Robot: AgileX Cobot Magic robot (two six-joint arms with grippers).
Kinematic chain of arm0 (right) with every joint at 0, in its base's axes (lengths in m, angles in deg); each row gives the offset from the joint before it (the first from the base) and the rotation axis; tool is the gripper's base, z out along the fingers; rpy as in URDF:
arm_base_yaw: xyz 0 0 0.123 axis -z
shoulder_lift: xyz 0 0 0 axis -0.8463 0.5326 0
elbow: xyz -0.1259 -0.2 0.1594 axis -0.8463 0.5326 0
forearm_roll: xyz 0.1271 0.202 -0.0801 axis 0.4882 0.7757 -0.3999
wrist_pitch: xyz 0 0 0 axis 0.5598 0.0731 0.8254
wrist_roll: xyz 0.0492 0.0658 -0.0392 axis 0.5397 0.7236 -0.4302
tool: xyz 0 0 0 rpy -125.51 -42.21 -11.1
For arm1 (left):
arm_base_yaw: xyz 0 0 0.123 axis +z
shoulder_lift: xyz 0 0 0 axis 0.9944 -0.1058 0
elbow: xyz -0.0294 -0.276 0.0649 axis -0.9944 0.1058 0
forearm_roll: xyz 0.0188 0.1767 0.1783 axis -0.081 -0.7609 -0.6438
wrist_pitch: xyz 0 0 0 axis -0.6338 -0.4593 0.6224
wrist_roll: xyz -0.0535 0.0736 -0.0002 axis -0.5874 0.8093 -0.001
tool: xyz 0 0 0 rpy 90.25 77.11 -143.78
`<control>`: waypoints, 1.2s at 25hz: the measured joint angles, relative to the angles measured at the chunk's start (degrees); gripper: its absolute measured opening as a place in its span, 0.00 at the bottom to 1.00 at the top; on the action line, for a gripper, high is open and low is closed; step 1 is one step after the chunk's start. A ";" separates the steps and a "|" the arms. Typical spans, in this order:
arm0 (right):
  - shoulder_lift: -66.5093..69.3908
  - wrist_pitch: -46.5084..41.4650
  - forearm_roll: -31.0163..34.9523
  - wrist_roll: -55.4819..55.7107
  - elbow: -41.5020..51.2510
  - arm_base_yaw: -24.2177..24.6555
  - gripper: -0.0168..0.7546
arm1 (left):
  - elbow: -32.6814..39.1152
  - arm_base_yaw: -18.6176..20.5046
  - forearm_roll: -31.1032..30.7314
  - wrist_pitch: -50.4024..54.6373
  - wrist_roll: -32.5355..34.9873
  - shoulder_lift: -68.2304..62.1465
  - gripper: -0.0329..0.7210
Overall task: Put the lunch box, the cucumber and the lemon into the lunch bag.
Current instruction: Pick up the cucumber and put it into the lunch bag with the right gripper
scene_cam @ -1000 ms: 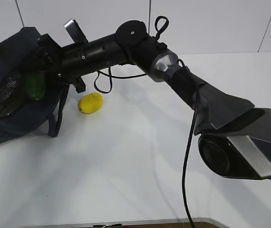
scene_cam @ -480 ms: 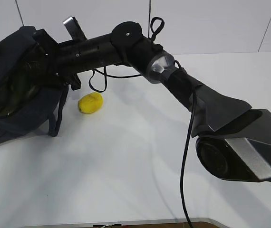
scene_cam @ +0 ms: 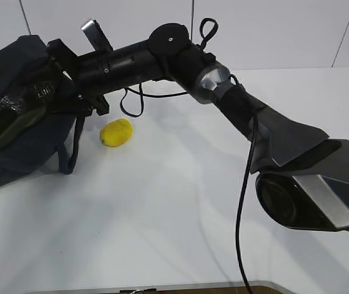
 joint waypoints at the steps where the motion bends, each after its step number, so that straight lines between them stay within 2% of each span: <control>1: 0.00 -1.06 0.00 -0.13 -0.58 0.39 0.77 | 0.00 0.66 -0.06 0.00 0.00 0.00 0.06; 6: 0.00 -5.97 -2.82 0.97 -1.28 1.85 0.77 | 0.00 3.77 -0.63 -0.35 -0.15 0.00 0.06; 15: -2.93 -9.09 -26.56 6.90 -1.31 2.44 0.77 | 0.00 5.66 -0.85 -0.63 -0.25 0.00 0.06; 24: -6.28 -9.42 -41.13 9.93 -1.43 2.11 0.77 | 0.00 5.66 -0.85 -0.76 -0.25 0.00 0.06; 30: -6.28 -9.60 -53.64 12.71 -1.43 0.22 0.77 | 0.00 5.66 -0.85 -0.76 -0.25 0.00 0.06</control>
